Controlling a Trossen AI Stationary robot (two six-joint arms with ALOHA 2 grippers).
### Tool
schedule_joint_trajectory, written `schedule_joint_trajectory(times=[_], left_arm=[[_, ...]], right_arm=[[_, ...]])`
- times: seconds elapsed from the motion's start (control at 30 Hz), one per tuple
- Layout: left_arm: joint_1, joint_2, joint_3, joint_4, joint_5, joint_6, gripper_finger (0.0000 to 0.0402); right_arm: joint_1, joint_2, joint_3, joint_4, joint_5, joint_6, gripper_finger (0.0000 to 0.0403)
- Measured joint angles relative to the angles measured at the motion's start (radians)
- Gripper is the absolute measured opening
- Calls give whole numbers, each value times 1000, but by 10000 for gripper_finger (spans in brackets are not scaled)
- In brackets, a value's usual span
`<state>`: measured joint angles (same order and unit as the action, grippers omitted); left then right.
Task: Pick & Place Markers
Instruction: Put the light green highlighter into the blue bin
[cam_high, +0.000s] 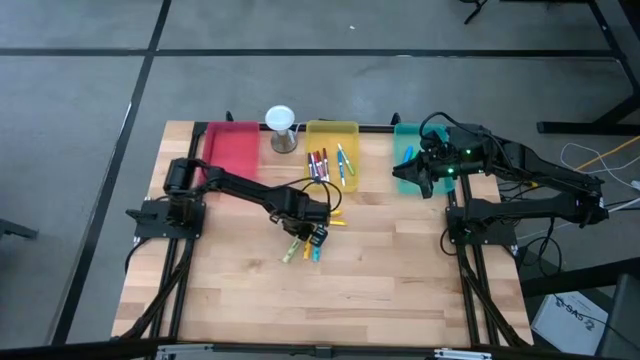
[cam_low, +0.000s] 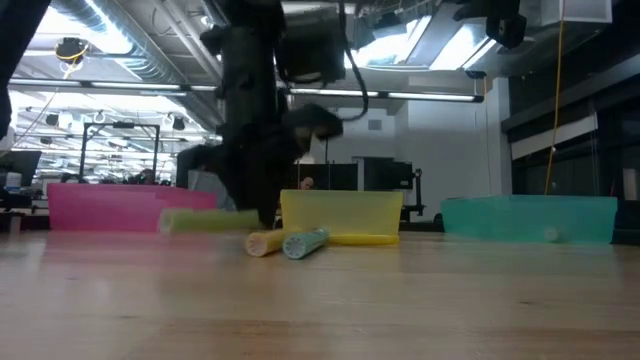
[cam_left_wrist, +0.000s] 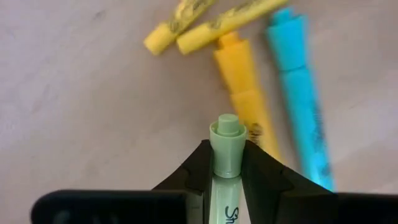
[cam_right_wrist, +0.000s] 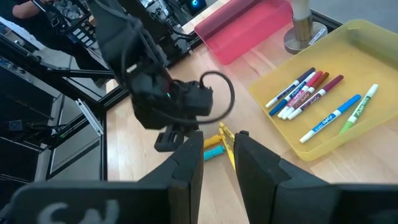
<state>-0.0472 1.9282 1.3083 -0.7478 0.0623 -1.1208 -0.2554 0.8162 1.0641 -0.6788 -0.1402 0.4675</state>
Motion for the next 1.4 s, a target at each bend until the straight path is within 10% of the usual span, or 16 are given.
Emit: schedule_joint_trajectory(times=[0.73,1.4], left_arm=[[4,-379,4,437,-357,254,55],[39,-476,4,1016,-118,637,53]], right_arm=[[0,0,0,1,-1,-2,88],[27,62,0,361,-217,-53,88]])
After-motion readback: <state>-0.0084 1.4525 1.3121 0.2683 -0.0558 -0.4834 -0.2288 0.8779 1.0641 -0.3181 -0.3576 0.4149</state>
